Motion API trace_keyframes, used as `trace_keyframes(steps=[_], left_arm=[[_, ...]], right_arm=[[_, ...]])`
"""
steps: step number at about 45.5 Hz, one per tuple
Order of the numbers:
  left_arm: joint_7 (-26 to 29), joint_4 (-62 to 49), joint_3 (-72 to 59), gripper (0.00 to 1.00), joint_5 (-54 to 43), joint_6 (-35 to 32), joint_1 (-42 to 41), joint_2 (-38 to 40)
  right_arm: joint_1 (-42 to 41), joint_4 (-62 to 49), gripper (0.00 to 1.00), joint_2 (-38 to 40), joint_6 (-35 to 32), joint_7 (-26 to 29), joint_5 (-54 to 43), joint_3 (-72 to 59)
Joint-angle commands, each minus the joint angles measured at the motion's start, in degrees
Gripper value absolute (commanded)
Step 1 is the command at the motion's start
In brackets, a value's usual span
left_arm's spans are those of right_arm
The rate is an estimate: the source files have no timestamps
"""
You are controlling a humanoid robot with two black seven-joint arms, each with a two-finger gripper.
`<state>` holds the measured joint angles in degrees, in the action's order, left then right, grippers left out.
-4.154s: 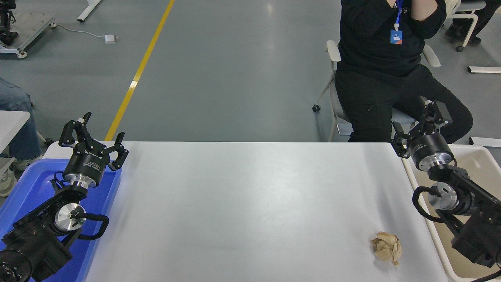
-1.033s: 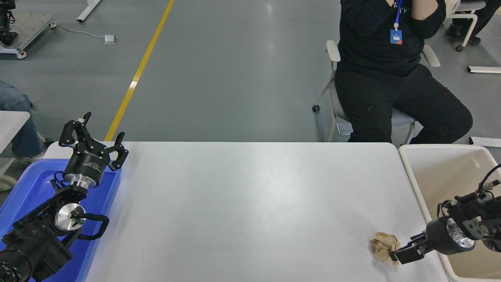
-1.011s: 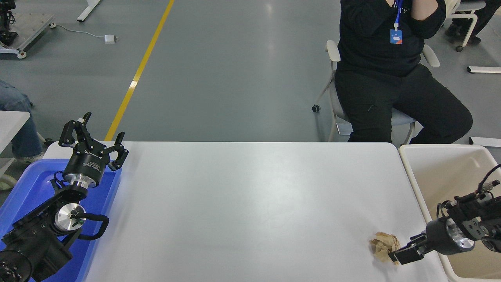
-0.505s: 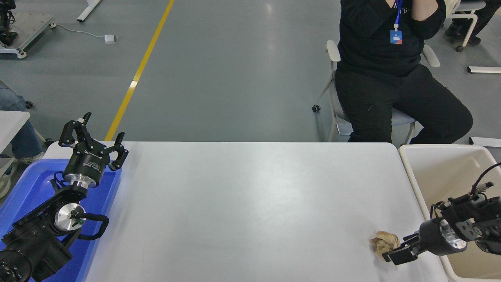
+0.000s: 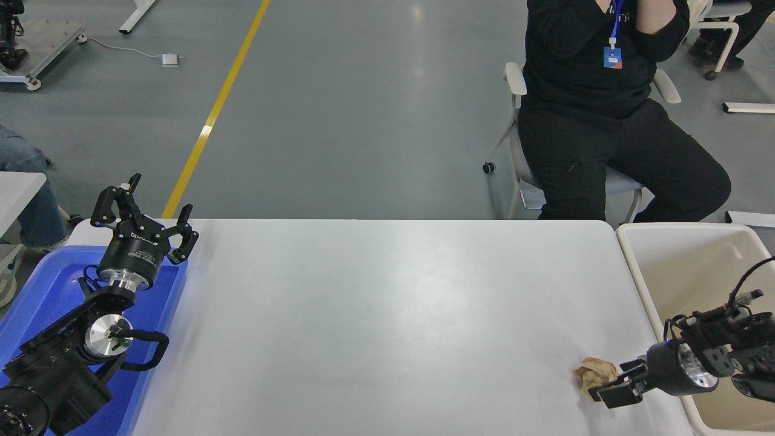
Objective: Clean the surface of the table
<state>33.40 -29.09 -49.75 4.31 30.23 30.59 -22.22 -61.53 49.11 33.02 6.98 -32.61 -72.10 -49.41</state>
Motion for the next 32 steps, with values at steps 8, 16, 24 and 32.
trace_keyframes(steps=[8, 16, 24, 32], left_arm=[[0.0, 0.0, 0.0, 1.00, 0.0, 0.0, 0.0, 0.0], [0.0, 0.0, 0.0, 1.00, 0.0, 0.0, 0.0, 0.0], [0.0, 0.0, 0.0, 1.00, 0.0, 0.0, 0.0, 0.1], [0.0, 0.1, 0.0, 1.00, 0.0, 0.0, 0.0, 0.0]], right_arm=[[2.3, -3.8, 0.00, -1.5, 1.6, -2.4, 0.0, 0.2], [2.2, -5.1, 0.00, -1.1, 2.0, -3.4, 0.9, 1.8], [1.8, -4.5, 0.00, 0.6, 2.5, -6.4, 3.6, 8.6], [0.7, -2.7, 0.00, 2.0, 2.5, -9.0, 3.7, 15.8]])
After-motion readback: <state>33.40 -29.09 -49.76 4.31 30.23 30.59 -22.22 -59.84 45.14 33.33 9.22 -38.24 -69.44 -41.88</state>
